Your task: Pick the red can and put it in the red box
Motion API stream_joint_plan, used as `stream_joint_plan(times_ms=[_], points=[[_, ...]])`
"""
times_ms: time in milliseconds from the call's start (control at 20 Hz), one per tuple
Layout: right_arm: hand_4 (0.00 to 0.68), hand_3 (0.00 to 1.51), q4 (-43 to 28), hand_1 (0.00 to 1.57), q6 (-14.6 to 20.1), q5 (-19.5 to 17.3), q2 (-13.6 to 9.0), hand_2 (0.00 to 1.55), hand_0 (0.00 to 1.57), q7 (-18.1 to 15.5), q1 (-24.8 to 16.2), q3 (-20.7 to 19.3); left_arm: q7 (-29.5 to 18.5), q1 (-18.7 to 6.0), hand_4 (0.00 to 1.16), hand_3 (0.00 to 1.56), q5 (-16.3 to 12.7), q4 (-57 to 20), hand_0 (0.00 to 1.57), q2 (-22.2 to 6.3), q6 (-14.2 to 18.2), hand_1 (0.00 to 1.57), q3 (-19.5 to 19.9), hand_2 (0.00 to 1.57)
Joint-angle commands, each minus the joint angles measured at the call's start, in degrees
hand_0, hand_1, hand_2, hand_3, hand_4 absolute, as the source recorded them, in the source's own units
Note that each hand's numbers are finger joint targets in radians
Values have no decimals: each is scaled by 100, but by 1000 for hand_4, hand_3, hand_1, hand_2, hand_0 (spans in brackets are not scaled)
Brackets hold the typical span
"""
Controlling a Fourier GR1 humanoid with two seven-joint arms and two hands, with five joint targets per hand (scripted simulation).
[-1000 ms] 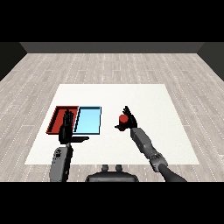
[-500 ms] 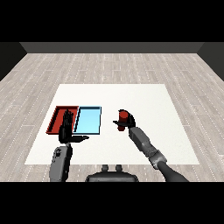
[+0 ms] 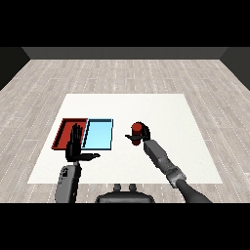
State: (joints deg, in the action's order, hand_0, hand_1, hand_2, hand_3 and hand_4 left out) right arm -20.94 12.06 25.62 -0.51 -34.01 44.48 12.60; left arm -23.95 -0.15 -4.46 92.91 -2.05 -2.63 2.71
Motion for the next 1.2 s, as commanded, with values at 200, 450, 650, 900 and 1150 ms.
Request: stream_joint_plan(times_ms=[200,450,650,900,1150], points=[[625,1368,-872,1427,453,-371,50,1432,1427,-158,-252,259,34,-355,0,0,48,-248,0,73,22,0,-98,0],[622,1376,-2538,1436,362,-585,-465,1428,1436,726,-788,252,-6,253,0,0,190,59,0,138,-143,0,-477,0],[659,1388,-3575,1464,564,-727,-588,1439,1464,1155,-969,347,641,-102,0,0,142,347,0,158,-44,0,-570,0],[653,1388,-4452,1448,499,-938,-552,1433,1448,1172,-1669,406,806,-30,0,0,256,233,0,202,583,0,-1357,0],[653,1380,-5298,1451,1083,-1466,-174,1427,1451,1748,-1939,651,961,-436,0,0,238,-165,0,204,724,0,-1475,0]])
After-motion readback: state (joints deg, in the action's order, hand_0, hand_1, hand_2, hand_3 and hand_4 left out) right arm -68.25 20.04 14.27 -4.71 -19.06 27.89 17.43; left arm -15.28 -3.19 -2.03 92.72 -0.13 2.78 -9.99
